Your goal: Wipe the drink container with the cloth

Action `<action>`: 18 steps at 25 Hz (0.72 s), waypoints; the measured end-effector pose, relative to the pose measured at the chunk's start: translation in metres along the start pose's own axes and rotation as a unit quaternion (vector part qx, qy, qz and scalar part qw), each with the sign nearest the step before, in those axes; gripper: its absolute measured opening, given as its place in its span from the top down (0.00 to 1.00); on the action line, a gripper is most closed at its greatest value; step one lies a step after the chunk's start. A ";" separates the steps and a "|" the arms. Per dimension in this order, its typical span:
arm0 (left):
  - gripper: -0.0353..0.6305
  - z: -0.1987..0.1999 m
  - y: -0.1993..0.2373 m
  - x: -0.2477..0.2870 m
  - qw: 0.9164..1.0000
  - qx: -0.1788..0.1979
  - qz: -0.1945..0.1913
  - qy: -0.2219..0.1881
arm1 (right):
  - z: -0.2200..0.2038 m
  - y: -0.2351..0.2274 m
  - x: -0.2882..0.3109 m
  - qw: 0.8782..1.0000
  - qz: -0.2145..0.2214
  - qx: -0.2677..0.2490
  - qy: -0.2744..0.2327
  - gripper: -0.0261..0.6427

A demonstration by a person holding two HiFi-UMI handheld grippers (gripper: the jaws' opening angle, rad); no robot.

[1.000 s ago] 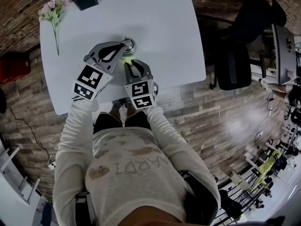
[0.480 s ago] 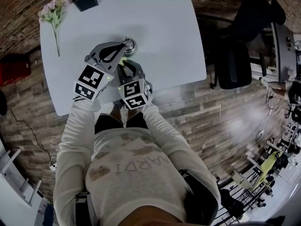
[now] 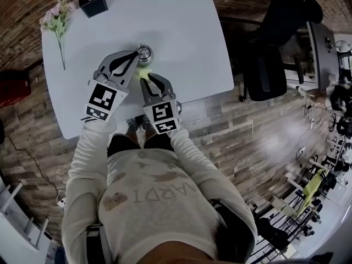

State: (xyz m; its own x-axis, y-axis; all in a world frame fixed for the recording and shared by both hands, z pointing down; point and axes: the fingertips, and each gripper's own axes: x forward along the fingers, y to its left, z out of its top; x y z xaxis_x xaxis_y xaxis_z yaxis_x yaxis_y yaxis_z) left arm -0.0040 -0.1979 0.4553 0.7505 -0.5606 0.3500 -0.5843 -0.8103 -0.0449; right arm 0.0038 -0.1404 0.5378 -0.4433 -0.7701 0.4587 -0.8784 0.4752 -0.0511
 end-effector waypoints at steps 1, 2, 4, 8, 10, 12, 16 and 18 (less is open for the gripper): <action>0.95 0.003 0.003 -0.004 1.000 -0.005 0.007 -0.009 | 0.003 -0.002 -0.004 1.000 -0.005 0.001 -0.004 0.86; 0.95 0.004 0.006 -0.009 1.000 -0.011 0.013 -0.017 | 0.006 -0.004 -0.008 1.000 -0.009 0.002 -0.008 0.86; 0.95 0.006 0.010 -0.019 0.999 -0.017 0.023 -0.027 | 0.011 -0.008 -0.016 1.000 -0.017 0.004 -0.016 0.86; 0.95 0.009 0.011 -0.036 0.998 -0.018 0.037 -0.037 | 0.024 -0.014 -0.030 0.999 -0.032 0.012 -0.032 0.85; 0.95 0.011 0.010 -0.043 0.998 -0.019 0.040 -0.042 | 0.031 -0.018 -0.035 0.998 -0.039 0.013 -0.041 0.85; 0.95 0.009 0.009 -0.050 0.998 -0.019 0.046 -0.045 | 0.038 -0.020 -0.040 0.998 -0.044 0.012 -0.050 0.85; 0.95 0.011 0.010 -0.062 0.997 -0.021 0.058 -0.054 | 0.050 -0.021 -0.048 0.997 -0.050 0.007 -0.064 0.85; 0.95 0.011 0.011 -0.068 0.996 -0.024 0.065 -0.055 | 0.053 -0.020 -0.053 0.997 -0.053 0.003 -0.063 0.85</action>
State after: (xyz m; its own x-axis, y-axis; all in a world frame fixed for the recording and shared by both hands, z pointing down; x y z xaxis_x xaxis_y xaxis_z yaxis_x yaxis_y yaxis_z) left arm -0.0587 -0.1705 0.4209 0.6958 -0.6772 0.2392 -0.6902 -0.7226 -0.0380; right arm 0.0355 -0.1317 0.4677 -0.3665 -0.8637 0.3460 -0.9225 0.3857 -0.0145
